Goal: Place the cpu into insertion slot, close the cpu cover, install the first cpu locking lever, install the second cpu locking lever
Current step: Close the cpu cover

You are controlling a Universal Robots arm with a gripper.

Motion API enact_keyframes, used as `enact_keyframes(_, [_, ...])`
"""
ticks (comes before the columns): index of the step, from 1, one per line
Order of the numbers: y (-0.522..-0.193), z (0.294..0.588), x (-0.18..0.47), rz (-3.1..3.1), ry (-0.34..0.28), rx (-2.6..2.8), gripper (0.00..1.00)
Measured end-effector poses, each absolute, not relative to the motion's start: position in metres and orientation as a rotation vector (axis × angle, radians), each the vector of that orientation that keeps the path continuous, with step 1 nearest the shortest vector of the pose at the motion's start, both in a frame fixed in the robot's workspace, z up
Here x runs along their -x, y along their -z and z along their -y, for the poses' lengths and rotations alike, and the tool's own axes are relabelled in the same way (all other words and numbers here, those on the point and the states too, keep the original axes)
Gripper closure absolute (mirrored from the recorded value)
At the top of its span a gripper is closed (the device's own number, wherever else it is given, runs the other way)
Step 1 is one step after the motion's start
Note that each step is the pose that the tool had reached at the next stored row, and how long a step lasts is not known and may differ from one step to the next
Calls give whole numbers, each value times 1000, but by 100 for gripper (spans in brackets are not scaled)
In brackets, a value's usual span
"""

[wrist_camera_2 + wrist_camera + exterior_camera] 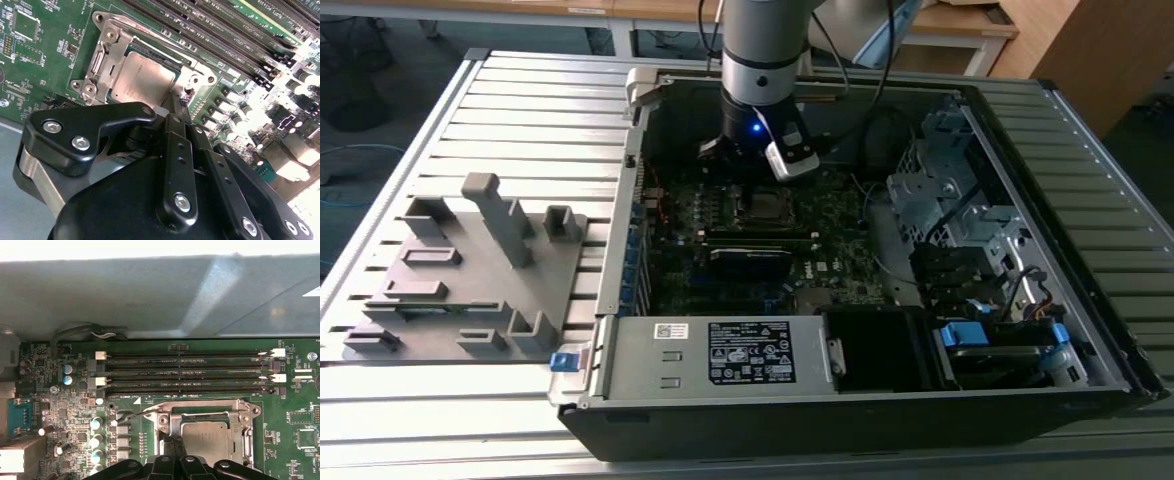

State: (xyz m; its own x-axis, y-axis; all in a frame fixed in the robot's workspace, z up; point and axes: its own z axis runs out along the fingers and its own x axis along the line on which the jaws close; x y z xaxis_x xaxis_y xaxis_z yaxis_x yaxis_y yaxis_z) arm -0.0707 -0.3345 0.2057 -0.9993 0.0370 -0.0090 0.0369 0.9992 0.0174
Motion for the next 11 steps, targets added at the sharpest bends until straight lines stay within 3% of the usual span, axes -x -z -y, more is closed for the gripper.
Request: enact_keyframes(11, [-203,335,72,-3131,-27,-58,90])
